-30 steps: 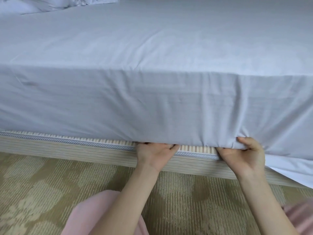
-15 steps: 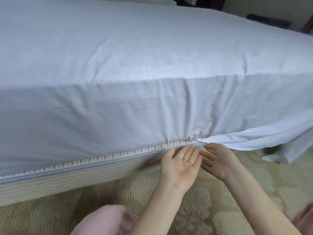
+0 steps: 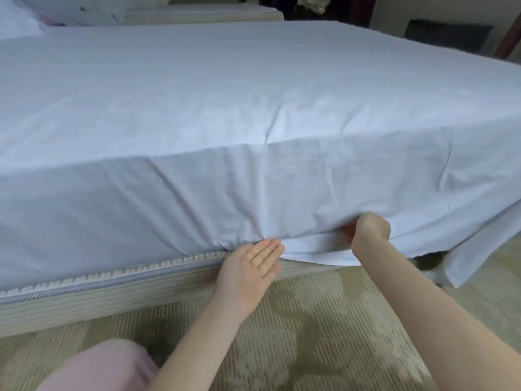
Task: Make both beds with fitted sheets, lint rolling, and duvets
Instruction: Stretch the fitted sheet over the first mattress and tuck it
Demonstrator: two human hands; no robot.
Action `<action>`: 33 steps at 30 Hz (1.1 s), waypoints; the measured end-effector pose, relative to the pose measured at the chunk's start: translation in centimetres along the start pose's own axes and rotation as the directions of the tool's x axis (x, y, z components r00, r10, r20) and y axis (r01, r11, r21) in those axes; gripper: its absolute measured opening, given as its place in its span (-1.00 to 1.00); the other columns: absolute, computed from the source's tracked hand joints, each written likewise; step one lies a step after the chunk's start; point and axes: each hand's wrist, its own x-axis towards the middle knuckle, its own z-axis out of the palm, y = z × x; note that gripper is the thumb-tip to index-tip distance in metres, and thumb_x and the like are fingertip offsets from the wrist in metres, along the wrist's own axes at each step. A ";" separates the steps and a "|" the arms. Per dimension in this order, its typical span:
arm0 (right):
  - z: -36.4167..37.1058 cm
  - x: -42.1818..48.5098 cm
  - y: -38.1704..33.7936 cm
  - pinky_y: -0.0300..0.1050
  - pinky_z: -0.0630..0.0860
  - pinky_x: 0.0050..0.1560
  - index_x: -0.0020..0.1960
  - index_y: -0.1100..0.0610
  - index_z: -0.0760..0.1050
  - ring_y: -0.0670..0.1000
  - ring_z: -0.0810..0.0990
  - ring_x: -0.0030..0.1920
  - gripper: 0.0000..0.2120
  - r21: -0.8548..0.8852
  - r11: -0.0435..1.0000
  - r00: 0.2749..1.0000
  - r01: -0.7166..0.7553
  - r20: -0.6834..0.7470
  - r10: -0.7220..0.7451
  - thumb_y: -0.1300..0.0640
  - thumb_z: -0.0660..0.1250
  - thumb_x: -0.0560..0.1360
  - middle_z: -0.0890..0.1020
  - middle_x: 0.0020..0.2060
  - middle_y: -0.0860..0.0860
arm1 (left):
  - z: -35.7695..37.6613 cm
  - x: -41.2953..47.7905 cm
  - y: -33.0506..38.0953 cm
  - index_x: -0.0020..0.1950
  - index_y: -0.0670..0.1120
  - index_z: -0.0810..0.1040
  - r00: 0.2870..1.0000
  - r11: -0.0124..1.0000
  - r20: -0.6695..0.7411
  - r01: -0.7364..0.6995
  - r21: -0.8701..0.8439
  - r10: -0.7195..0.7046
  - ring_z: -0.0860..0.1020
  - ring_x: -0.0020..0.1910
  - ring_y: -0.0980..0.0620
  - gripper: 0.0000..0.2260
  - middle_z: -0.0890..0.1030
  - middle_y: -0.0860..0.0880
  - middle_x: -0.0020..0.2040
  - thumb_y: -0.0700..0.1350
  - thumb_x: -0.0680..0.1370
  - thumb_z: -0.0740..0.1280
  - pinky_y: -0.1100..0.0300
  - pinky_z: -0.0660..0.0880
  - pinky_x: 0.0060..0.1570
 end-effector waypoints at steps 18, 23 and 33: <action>-5.9 8.5 -1.1 -0.09 0.34 -0.32 -0.25 0.12 0.28 0.03 0.38 -0.43 -0.65 0.129 0.991 0.953 0.046 0.291 -0.082 0.11 -0.07 0.67 0.41 -0.43 0.07 | 15.4 10.0 -11.4 0.32 -0.16 0.44 0.708 0.828 -0.599 -0.545 -0.128 0.374 0.50 0.25 -0.04 -0.70 0.55 -0.09 0.24 -0.14 0.66 0.05 0.10 0.38 0.28; -6.3 8.9 -1.1 -0.19 0.35 -0.41 -0.25 0.11 0.28 -0.12 0.35 -0.56 -0.65 0.170 0.985 0.933 -0.001 0.354 -0.060 0.09 -0.05 0.67 0.36 -0.42 0.03 | 15.8 10.7 -11.2 0.15 -0.05 0.51 0.633 0.858 -0.665 -0.512 0.023 0.396 0.57 0.03 0.06 -0.72 0.59 -0.01 0.11 -0.16 0.63 0.03 0.18 0.40 0.03; -7.9 9.4 -0.8 -0.10 0.37 -0.34 -0.31 0.15 0.30 0.04 0.40 -0.41 -0.67 0.105 0.988 0.895 0.114 0.420 -0.148 0.21 -0.01 0.61 0.44 -0.41 0.08 | 13.8 9.2 -10.7 0.27 -0.04 0.48 0.771 0.922 -0.544 -0.386 0.013 0.331 0.60 -0.03 0.12 -0.71 0.55 0.04 0.25 -0.15 0.64 0.05 0.15 0.40 0.02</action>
